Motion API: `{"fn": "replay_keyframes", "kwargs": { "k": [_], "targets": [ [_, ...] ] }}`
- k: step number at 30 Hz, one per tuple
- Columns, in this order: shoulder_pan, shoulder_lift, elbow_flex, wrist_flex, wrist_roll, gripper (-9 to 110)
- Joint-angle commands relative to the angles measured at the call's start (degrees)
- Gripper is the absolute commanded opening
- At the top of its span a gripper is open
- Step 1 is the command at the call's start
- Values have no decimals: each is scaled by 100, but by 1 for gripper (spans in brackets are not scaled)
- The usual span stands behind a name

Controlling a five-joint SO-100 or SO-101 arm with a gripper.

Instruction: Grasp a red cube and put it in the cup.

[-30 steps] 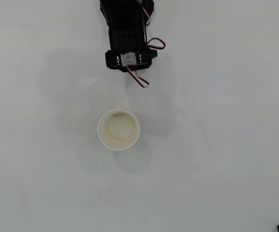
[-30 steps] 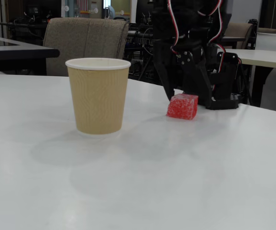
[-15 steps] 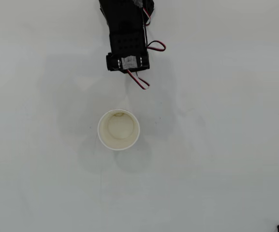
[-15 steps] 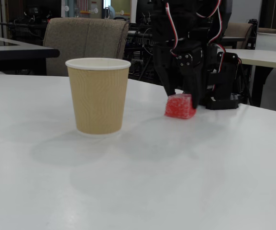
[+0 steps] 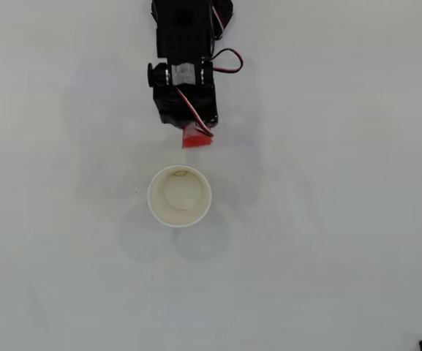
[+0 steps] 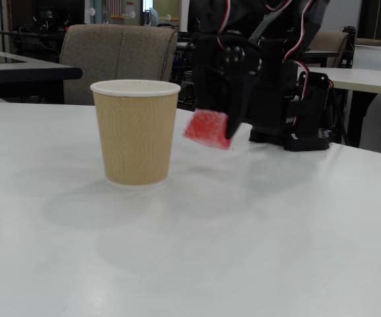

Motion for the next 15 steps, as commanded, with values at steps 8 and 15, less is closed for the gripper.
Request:
{"fn": "replay_keyframes", "kwargs": {
  "k": [8,15],
  "targets": [
    [387,923,-149,-281,79,4],
    [589,1160,-158,-413,79,4]
  ]
}}
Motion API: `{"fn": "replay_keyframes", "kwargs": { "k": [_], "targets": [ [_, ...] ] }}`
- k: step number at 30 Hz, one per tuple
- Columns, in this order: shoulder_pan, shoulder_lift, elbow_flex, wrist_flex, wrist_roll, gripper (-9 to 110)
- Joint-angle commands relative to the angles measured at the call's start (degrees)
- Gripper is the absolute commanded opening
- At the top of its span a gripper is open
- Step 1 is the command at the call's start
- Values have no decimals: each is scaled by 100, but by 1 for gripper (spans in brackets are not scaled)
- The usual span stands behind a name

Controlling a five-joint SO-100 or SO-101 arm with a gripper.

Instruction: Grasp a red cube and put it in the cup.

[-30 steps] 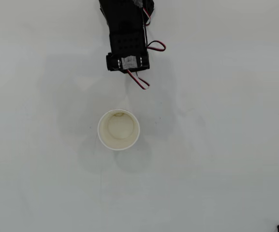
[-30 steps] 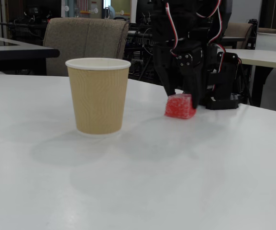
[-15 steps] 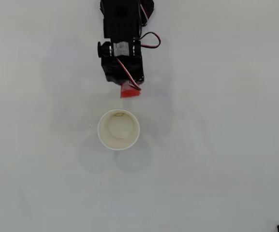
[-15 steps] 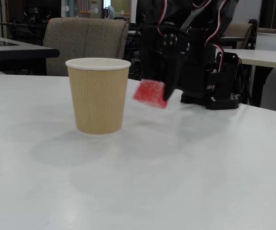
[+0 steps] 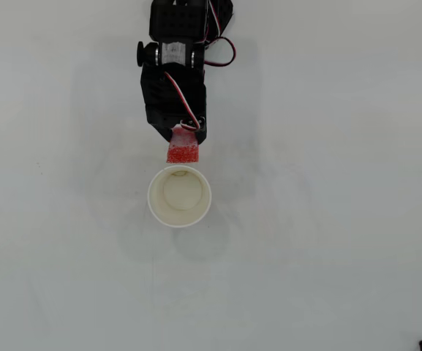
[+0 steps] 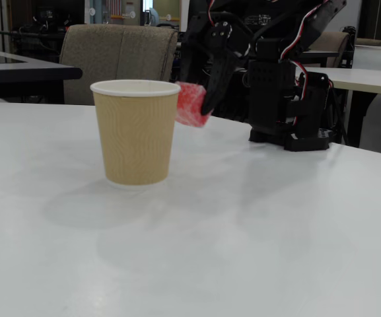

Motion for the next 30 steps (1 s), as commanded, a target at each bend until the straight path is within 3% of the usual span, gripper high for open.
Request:
{"fn": "replay_keyframes", "kwargs": {
  "k": [1,11,23,30],
  "targets": [
    [97,149,-167,-193,44,4],
    [325,149,-105,-721,44,3],
    [378,-571,-149,-387,44,1],
    [519,-1459,-1125,316,44,0]
  ]
}}
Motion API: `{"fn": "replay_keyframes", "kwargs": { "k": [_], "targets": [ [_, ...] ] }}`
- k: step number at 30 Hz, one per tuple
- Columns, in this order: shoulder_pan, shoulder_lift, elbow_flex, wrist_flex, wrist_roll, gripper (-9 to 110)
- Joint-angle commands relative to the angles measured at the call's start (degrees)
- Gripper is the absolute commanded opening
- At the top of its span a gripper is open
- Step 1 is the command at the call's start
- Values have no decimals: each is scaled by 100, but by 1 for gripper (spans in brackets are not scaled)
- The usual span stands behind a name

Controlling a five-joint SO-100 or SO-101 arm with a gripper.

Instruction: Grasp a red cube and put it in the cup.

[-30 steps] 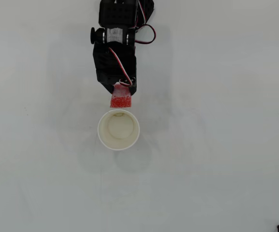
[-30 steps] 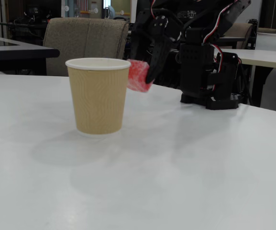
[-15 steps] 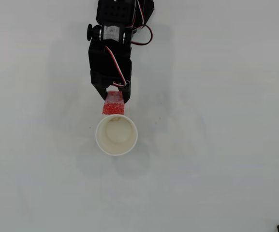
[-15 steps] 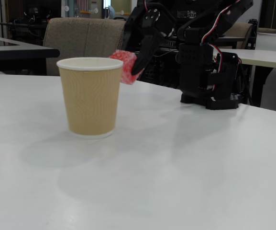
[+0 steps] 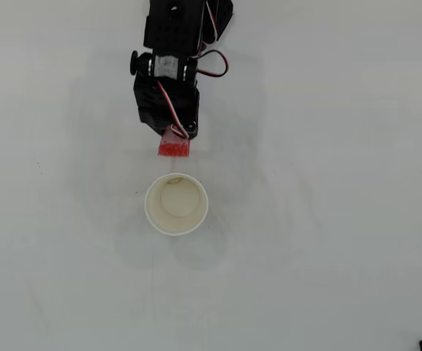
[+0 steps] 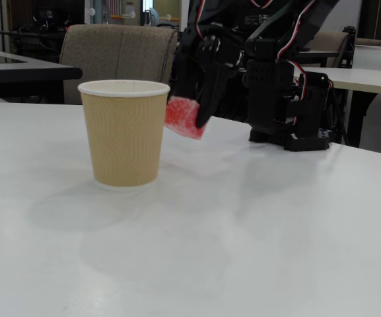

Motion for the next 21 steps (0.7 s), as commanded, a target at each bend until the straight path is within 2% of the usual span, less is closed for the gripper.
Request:
{"fn": "replay_keyframes", "kwargs": {
  "k": [1,9,21],
  "targets": [
    [97,-466,-1002,202,44,0],
    [264,-905,-1468,-519,246,0],
    [255,-984,-1354,-475,255,0]
  ]
}}
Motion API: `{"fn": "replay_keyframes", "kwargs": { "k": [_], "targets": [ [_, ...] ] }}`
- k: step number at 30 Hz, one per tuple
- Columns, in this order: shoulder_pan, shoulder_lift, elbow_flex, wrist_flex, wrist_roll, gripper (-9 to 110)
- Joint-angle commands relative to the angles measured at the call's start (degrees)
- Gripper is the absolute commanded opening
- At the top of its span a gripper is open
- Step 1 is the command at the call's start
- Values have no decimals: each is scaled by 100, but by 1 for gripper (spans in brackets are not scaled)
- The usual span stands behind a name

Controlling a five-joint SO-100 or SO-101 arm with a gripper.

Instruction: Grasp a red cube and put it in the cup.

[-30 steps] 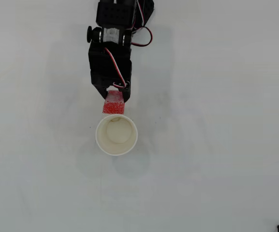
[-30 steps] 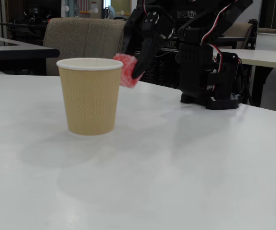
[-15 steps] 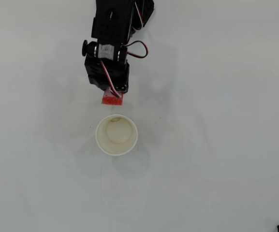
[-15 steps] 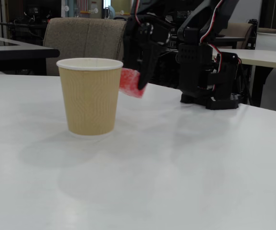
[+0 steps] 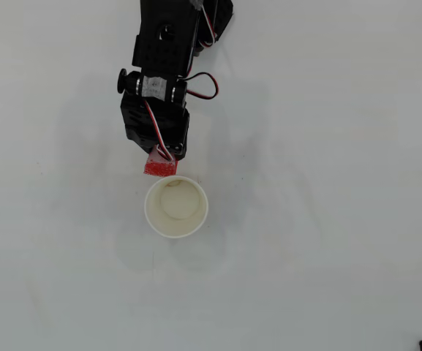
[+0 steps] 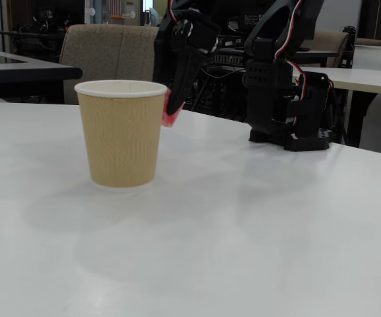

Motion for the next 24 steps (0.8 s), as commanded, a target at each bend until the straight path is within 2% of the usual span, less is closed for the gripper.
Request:
{"fn": "replay_keyframes", "kwargs": {
  "k": [1,7,16,24],
  "targets": [
    [0,79,-281,-18,53,0],
    [-35,606,79,299,44,0],
    [35,2083,729,1626,9,0],
    [62,3401,1099,2206,79,0]
  ]
}}
